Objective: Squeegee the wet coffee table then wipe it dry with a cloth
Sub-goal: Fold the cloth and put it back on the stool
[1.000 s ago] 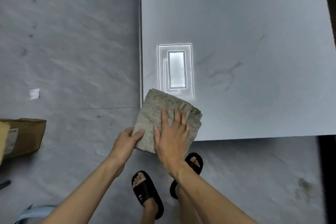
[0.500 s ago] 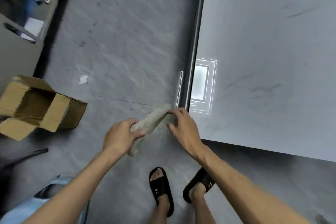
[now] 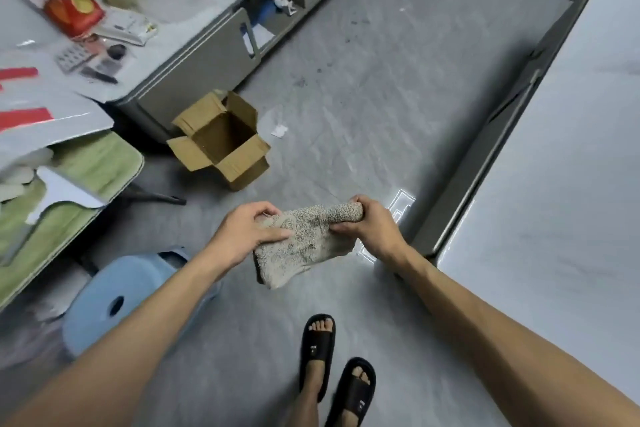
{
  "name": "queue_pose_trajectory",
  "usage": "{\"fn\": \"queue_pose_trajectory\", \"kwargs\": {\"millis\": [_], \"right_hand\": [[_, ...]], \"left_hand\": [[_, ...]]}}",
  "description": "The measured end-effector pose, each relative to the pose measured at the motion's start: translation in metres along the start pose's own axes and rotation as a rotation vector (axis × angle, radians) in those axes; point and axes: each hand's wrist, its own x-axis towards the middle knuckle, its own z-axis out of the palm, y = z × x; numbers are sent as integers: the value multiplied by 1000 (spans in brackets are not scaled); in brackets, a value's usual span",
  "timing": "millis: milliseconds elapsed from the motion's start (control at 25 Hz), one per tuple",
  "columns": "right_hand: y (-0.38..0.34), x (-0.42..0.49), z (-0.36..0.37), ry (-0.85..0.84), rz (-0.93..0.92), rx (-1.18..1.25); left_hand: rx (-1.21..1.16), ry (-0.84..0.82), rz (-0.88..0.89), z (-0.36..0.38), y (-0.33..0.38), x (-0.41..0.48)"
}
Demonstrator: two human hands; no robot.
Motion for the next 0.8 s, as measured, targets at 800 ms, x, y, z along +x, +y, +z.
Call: {"fn": "queue_pose_trajectory", "kwargs": {"millis": [800], "right_hand": [[-94,11,577,-484,-288,-443]], "left_hand": [[-554,646,-413,-239,-497,-146]]}}
